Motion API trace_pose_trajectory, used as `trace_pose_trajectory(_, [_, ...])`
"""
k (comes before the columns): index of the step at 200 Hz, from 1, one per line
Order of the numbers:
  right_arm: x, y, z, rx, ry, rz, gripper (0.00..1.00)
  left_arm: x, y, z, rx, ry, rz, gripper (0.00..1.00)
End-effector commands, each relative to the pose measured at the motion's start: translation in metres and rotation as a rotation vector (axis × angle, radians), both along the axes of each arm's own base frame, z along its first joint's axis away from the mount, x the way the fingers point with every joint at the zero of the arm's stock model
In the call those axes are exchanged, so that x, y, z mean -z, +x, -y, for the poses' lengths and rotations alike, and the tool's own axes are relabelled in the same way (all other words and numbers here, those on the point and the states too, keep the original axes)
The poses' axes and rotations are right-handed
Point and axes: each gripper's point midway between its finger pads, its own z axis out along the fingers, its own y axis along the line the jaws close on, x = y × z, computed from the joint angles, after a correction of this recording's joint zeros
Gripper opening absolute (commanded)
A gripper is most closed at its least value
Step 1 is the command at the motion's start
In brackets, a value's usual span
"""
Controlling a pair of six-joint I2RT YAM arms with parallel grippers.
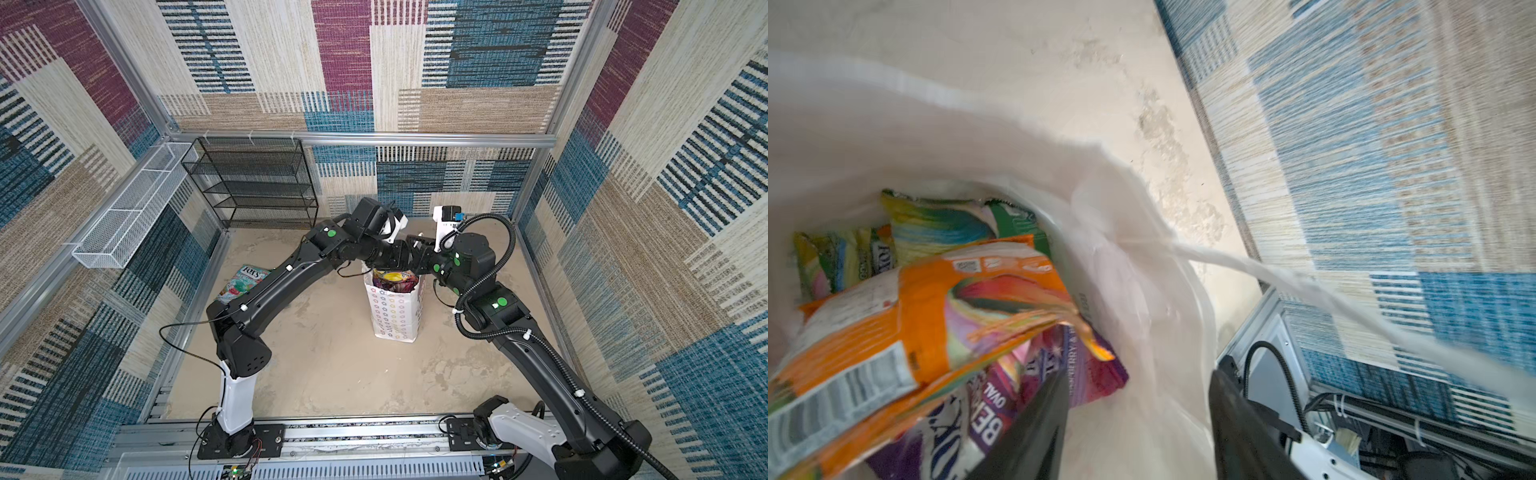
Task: Place the snacks into the paper bag
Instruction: 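Withdraw the left gripper upward and back from the bag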
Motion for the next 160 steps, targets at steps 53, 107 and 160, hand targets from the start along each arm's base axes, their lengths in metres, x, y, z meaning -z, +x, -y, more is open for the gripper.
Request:
trace_pose_trajectory(53, [0.0,-0.003,0.0,-0.007,0.0,-0.002,0.01,-0.104,-0.019,-0.054,-0.076,-0.084,0.227,0.79])
trace_pose_trajectory(107, [0.002,-0.002,-0.001,-0.007,-0.004,-0.009,0.01,-0.083,-0.004,-0.113,-0.249,0.087,0.243,0.79])
trace_pose_trajectory(160, [0.001,-0.003,0.0,-0.007,-0.003,-0.007,0.02,-0.077,0.01,-0.178,-0.424,0.158,0.286,0.99])
